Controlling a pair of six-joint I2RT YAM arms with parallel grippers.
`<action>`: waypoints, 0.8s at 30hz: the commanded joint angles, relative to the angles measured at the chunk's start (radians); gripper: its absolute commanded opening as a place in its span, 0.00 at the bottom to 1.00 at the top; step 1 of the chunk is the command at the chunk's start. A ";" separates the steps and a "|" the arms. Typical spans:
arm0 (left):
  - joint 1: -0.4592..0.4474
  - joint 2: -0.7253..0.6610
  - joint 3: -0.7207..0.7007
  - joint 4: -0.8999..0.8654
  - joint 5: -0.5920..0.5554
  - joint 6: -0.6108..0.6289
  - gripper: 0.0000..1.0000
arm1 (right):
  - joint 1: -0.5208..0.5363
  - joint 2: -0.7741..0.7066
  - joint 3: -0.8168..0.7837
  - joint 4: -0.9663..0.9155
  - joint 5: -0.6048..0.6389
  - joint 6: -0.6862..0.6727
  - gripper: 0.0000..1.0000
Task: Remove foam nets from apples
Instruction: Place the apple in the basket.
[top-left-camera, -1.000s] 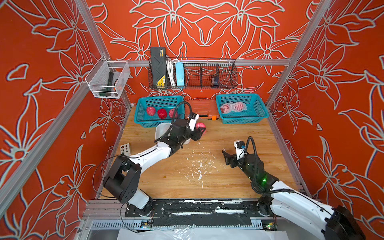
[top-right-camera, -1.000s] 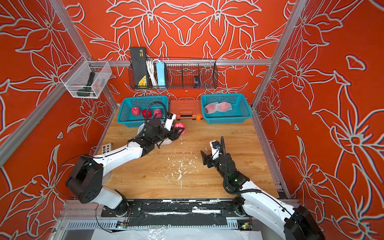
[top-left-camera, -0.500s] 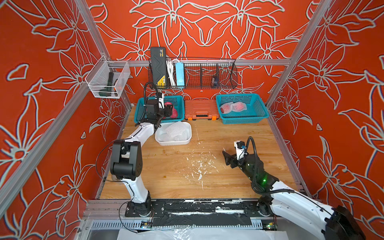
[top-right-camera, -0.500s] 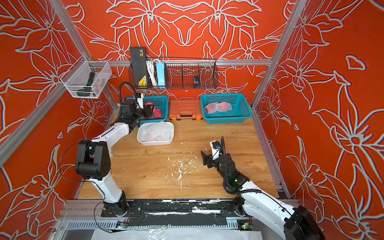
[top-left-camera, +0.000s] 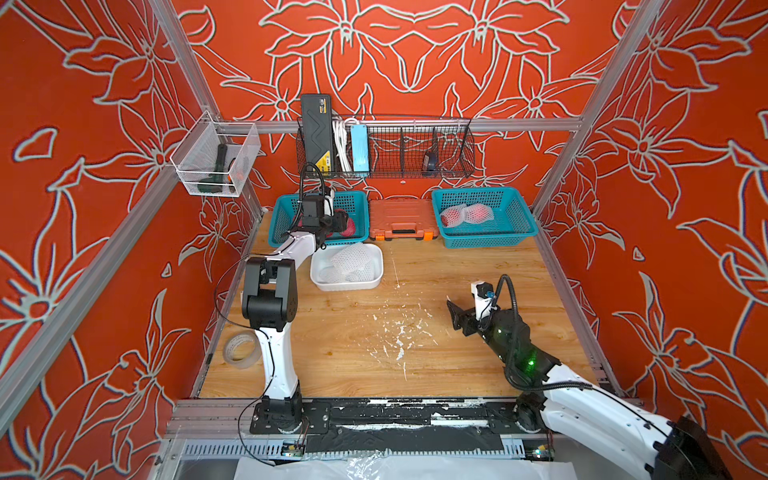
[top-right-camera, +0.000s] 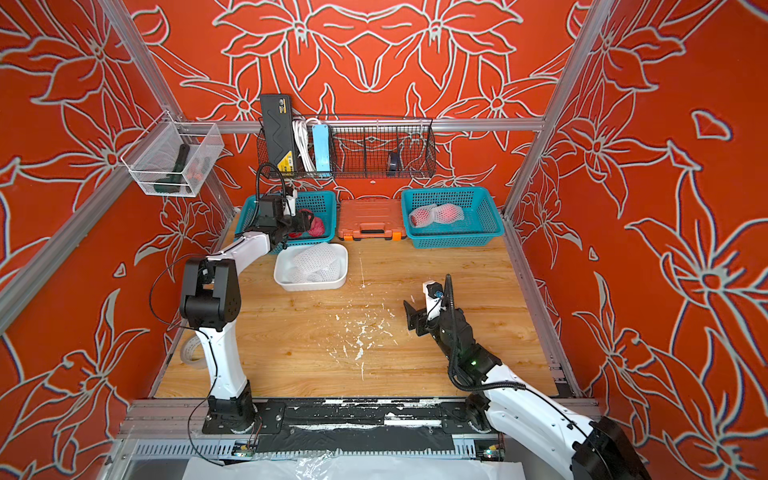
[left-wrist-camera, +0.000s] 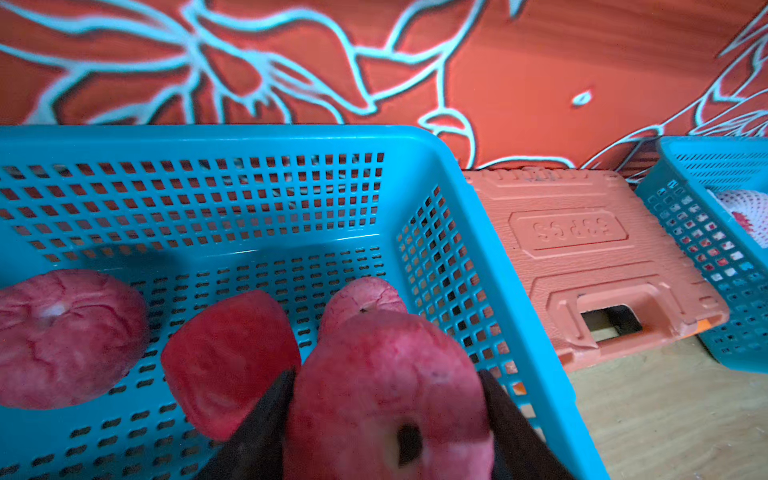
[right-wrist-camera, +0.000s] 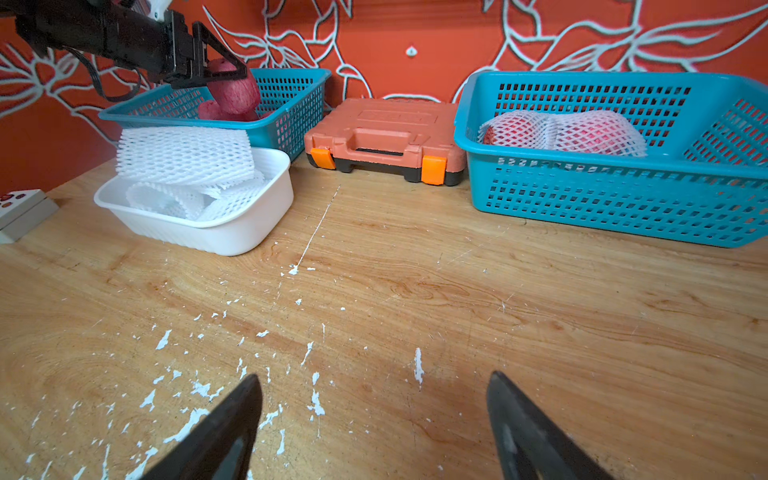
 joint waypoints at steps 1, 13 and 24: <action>-0.010 0.021 0.018 -0.012 0.022 0.004 0.46 | 0.005 -0.009 -0.018 0.007 0.030 0.014 0.85; -0.030 0.071 0.068 -0.042 0.022 0.008 0.57 | 0.003 -0.007 -0.024 0.017 0.042 0.023 0.85; -0.032 0.073 0.061 -0.038 0.014 -0.001 0.71 | 0.004 -0.026 -0.030 0.013 0.052 0.028 0.85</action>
